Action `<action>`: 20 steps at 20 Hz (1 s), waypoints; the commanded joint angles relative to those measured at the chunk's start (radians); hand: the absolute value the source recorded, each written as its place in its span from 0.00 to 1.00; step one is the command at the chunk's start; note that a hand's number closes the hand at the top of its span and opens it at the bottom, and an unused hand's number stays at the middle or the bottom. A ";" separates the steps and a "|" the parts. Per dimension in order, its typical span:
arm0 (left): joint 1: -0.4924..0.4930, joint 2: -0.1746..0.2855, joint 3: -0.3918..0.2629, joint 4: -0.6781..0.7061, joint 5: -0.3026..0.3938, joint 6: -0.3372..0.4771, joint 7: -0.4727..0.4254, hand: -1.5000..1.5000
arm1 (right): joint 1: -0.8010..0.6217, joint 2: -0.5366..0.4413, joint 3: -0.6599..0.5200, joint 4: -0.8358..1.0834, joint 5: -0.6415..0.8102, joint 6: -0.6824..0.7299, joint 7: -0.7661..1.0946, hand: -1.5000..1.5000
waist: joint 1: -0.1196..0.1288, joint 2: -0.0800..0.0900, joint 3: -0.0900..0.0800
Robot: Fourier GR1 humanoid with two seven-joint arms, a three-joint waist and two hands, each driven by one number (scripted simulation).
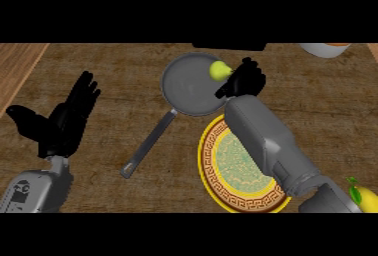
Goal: Pick the pear from the plate and place it in the pan
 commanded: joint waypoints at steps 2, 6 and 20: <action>0.011 0.008 0.017 -0.014 0.014 -0.008 0.010 0.50 | 0.031 0.008 0.003 -0.063 0.015 -0.284 0.097 0.00 | -0.013 -0.011 0.000; 0.029 -0.022 -0.005 0.003 -0.014 0.026 0.012 0.50 | 0.060 0.008 -0.004 -0.145 0.025 -0.445 0.110 0.00 | -0.043 -0.020 0.000; 0.083 0.013 0.056 -0.025 0.007 0.020 0.022 0.50 | 0.569 0.009 0.270 -0.789 0.100 -0.633 0.085 0.00 | -0.110 -0.045 -0.002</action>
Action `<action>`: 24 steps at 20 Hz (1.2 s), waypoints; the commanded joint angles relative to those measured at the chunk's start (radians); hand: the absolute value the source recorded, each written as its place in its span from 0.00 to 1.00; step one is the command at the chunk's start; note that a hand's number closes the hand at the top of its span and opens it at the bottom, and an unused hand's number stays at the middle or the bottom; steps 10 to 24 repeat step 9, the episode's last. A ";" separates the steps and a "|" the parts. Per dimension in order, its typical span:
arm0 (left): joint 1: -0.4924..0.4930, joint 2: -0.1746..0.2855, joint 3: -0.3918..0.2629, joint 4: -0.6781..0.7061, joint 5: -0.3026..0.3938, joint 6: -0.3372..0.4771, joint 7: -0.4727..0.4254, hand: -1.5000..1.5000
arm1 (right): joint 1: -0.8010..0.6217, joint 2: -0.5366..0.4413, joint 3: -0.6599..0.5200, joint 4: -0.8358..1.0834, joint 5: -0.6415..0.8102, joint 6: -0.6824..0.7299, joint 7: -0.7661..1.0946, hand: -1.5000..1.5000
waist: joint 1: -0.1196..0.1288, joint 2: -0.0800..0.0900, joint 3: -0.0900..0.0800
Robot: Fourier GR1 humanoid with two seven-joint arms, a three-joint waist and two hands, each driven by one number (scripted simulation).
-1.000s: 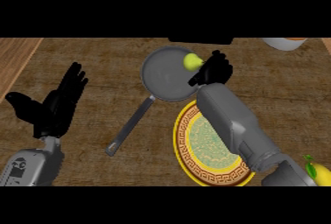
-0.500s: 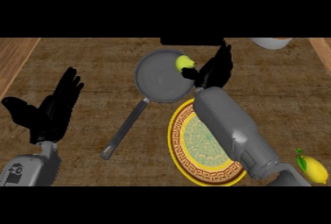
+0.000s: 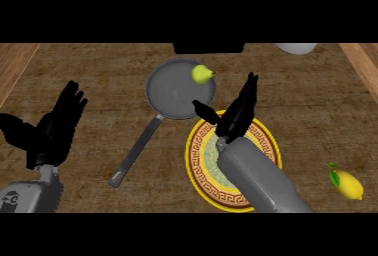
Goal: Pick the pear from the plate and place it in the pan
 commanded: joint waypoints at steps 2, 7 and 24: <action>0.040 -0.025 -0.009 -0.011 -0.017 0.020 -0.019 0.50 | 0.219 0.004 0.096 -0.246 0.111 -0.102 0.042 0.00 | -0.021 -0.002 -0.001; 0.029 0.018 0.023 -0.067 0.009 -0.009 0.035 0.50 | 0.405 0.004 0.096 -0.390 0.333 -0.072 0.111 0.00 | 0.009 0.008 -0.001; 0.007 0.037 0.047 -0.047 0.026 -0.039 0.025 0.50 | 0.486 0.004 0.078 -0.514 0.422 0.017 0.130 0.00 | 0.001 0.010 -0.001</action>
